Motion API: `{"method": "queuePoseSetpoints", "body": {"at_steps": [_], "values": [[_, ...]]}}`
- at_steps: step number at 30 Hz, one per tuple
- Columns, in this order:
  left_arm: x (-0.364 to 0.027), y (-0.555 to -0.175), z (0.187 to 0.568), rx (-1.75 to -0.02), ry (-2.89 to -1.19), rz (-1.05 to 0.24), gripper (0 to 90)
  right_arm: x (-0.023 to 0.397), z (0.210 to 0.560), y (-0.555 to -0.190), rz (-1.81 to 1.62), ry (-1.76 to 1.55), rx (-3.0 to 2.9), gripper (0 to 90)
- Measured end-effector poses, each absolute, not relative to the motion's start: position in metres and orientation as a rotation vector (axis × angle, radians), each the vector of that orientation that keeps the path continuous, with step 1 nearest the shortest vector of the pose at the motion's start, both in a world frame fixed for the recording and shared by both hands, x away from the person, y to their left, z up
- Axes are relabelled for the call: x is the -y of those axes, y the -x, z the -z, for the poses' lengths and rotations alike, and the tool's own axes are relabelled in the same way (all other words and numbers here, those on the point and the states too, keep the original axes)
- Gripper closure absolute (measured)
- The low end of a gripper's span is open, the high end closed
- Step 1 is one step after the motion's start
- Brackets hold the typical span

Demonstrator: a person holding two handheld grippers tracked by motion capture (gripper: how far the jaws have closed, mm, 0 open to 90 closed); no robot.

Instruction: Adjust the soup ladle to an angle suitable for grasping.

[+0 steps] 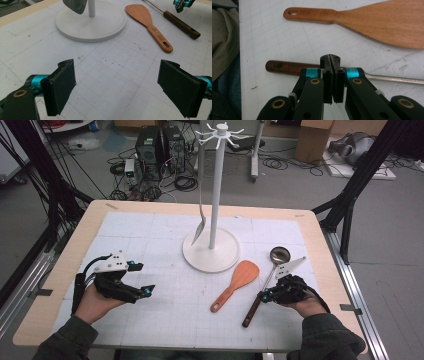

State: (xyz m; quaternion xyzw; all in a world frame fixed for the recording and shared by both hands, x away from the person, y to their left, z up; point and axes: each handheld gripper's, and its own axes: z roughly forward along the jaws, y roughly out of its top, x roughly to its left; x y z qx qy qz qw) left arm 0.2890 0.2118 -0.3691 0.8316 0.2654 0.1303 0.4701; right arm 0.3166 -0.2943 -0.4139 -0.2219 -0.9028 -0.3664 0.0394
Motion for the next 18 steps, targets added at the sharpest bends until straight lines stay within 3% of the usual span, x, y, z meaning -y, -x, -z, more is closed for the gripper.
{"method": "queuePoseSetpoints", "body": {"at_steps": [18], "values": [[-0.2114, -0.2888, 0.3693, -0.650, -2.037, -0.316, 15.3, 0.2873, 0.4249, -0.3161, 1.061, 0.637, 2.765, 89.6]]}}
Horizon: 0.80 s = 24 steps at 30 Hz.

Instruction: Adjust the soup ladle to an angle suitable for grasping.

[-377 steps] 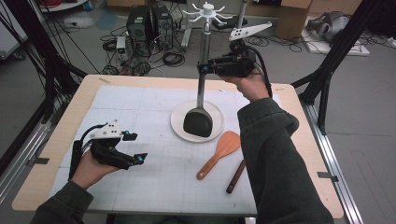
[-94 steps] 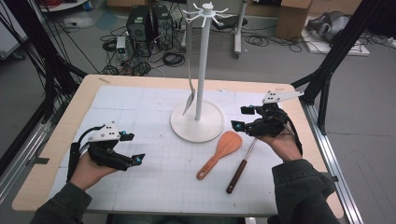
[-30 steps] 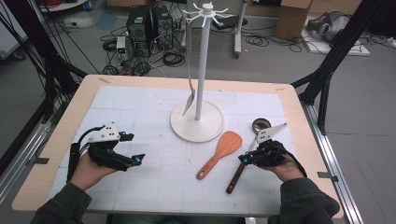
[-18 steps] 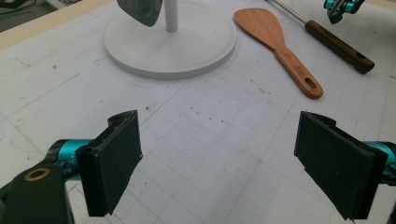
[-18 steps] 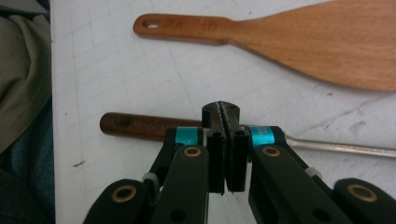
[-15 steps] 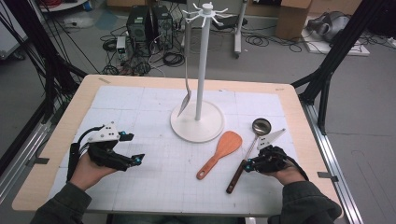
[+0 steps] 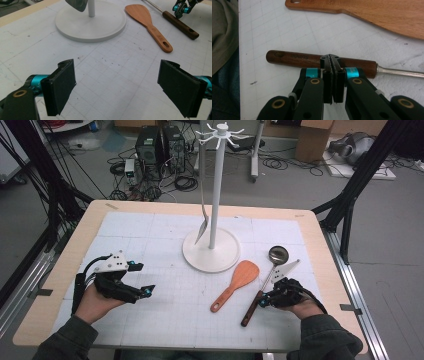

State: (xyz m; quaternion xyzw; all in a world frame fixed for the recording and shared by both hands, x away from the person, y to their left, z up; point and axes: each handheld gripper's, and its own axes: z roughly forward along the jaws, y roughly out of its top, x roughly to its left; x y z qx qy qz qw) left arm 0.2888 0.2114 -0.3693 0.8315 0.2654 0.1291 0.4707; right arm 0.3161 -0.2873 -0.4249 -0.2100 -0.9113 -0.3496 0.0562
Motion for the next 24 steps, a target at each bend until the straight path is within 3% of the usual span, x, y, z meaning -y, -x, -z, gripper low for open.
{"method": "queuePoseSetpoints", "body": {"at_steps": [24], "values": [[-0.2114, -0.2889, 0.3692, -0.653, -2.036, -0.318, 15.3, 0.2783, 0.4271, -0.3175, 1.088, 0.648, 2.779, 89.6]]}}
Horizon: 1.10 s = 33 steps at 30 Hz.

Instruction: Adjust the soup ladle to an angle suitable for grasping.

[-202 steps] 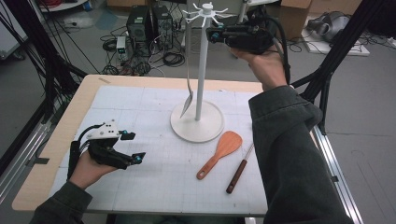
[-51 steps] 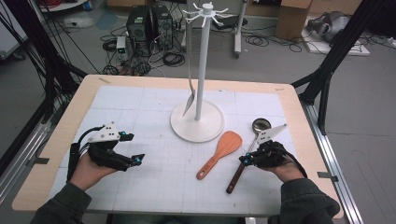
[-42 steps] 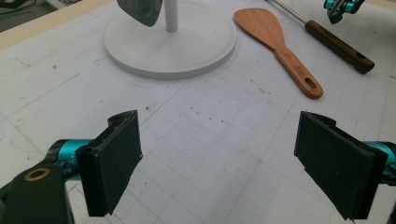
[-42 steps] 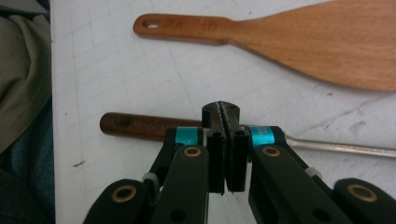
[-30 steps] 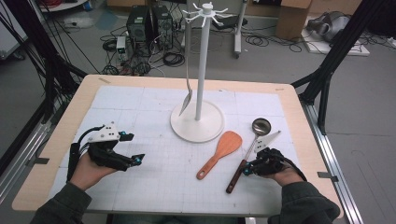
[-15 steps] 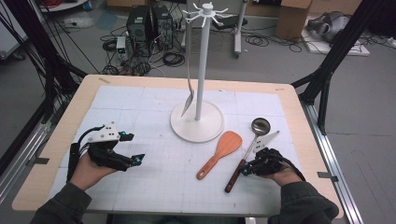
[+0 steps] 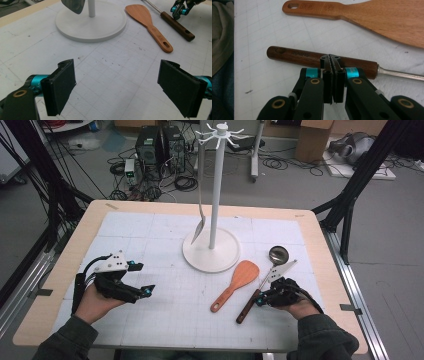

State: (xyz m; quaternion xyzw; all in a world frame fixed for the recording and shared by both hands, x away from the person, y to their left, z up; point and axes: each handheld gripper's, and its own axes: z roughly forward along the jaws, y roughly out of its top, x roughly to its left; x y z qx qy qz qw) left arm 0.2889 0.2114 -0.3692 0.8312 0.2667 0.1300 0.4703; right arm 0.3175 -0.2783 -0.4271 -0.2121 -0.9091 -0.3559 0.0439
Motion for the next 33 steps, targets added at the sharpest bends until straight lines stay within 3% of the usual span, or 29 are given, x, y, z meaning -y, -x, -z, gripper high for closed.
{"method": "queuePoseSetpoints", "body": {"at_steps": [33], "values": [[-0.212, -0.289, 0.369, -0.651, -2.035, -0.319, 15.3, 0.245, 0.430, -0.331, 1.116, 0.596, 2.801, 89.6]]}}
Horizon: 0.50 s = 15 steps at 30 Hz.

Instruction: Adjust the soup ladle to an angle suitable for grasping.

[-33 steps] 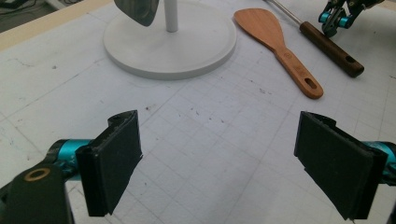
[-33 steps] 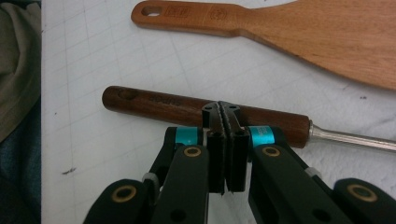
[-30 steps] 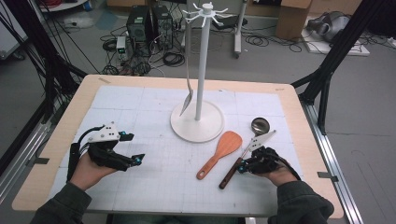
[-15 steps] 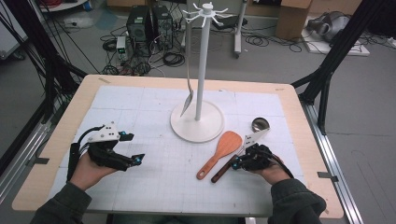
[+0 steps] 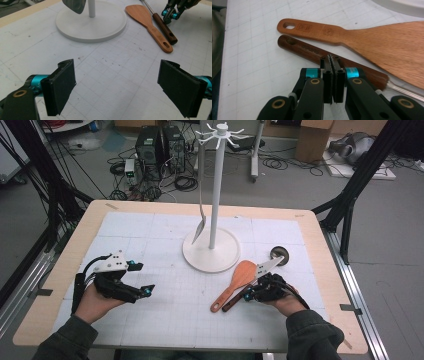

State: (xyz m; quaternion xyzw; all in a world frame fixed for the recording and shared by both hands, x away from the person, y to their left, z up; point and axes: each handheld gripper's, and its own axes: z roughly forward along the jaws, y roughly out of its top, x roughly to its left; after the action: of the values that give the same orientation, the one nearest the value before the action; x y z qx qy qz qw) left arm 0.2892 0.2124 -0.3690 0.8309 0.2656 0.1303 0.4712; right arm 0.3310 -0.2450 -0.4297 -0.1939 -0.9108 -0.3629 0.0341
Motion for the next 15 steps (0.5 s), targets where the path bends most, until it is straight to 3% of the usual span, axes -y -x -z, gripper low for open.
{"method": "queuePoseSetpoints", "body": {"at_steps": [15], "values": [[-0.212, -0.289, 0.369, -0.650, -2.033, -0.318, 15.3, 0.227, 0.432, -0.321, 1.081, 0.463, 2.787, 89.6]]}}
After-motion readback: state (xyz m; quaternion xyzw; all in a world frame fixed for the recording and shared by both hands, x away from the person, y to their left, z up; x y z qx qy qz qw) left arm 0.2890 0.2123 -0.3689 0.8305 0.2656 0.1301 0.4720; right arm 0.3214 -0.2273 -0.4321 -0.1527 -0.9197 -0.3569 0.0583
